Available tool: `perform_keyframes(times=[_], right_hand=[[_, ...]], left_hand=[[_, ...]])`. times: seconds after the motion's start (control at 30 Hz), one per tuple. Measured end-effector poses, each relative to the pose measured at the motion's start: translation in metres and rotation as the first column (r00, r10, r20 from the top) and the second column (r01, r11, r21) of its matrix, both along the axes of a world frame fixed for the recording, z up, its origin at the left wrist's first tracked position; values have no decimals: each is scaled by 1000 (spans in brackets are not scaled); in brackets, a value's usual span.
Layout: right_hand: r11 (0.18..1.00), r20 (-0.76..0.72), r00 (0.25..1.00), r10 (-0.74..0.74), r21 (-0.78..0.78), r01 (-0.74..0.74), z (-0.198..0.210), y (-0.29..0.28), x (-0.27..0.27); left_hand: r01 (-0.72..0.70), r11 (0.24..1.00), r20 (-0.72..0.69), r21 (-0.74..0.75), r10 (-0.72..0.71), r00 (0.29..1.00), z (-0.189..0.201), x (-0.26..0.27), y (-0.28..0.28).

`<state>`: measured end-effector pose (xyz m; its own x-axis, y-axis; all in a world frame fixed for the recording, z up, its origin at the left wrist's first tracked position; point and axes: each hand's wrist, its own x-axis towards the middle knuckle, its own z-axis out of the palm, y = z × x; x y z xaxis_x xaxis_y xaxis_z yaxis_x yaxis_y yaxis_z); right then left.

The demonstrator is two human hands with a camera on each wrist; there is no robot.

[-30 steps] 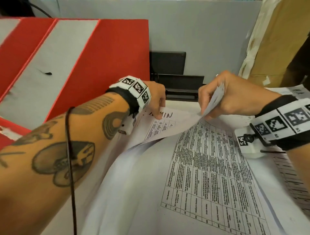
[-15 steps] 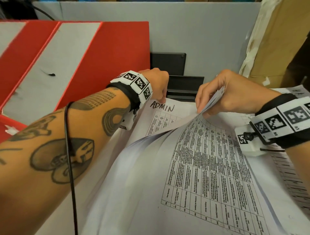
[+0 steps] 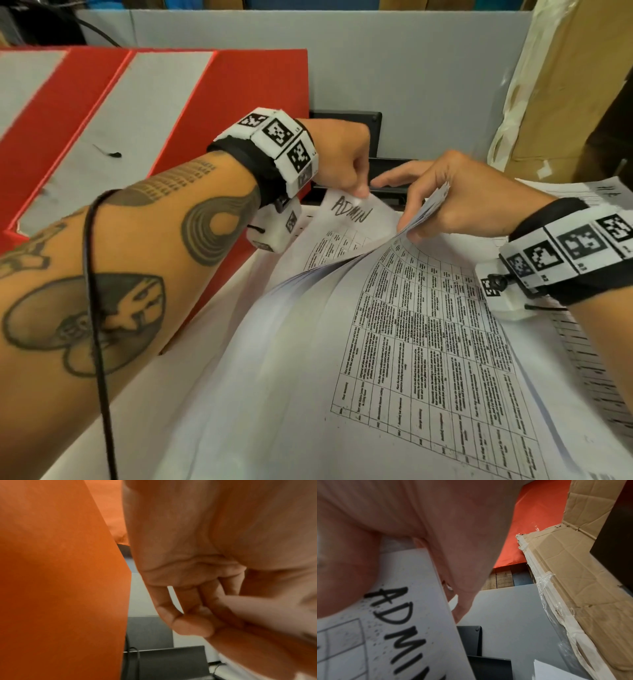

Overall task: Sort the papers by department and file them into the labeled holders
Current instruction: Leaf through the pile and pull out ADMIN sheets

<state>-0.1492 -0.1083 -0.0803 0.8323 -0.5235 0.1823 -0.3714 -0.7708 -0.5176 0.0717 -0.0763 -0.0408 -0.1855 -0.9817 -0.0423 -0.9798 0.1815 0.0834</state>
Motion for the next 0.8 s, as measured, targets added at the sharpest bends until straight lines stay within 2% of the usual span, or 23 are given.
perform_keyframes(times=[0.07, 0.1, 0.17, 0.2, 0.23, 0.27, 0.33, 0.37, 0.47, 0.53, 0.7, 0.8], right_hand=[[1000, 22, 1000, -19, 15, 19, 1, 1, 0], [1000, 28, 999, -27, 11, 27, 2, 0, -1], [1000, 33, 999, -16, 8, 16, 3, -3, -2], [999, 45, 999, -3, 37, 2, 2, -5, -4], [996, 64, 998, 11, 84, -17, 2, -6, -5], [992, 78, 997, 24, 122, -33, 2, -7, -7], [989, 52, 997, 55, 131, -62, 5, -6, -9], [992, 15, 997, 75, 105, -77, 6, -5, -8], [991, -43, 994, 103, 84, -99, 4, -1, -4], [991, -46, 994, 101, 89, -97, 2, -1, -4], [990, -41, 995, 91, 110, -86, 4, -3, -5], [991, -43, 995, 93, 96, -88, 1, -2, -3]], left_hand=[[68, 996, -210, 59, -54, 976, 8, -3, 6], [97, 993, -341, 74, -66, 938, 12, -5, 8], [83, 994, -579, 65, -30, 815, 17, -6, 7], [34, 998, -634, 58, 11, 773, 17, -4, 5], [-17, 998, -631, 52, 46, 775, 14, -1, 1], [-49, 997, -565, 53, 71, 822, 9, 3, -4], [-76, 993, -295, 87, 98, 951, -7, 12, -12], [-98, 988, -150, 116, 114, 982, -18, 17, -15], [-145, 965, 147, 220, 114, 983, -47, 21, -22], [-146, 967, 201, 211, 103, 974, -56, 21, -26], [-167, 984, 158, 62, 156, 975, -52, 17, -25], [-168, 985, 166, 32, 160, 973, -47, 16, -23]])
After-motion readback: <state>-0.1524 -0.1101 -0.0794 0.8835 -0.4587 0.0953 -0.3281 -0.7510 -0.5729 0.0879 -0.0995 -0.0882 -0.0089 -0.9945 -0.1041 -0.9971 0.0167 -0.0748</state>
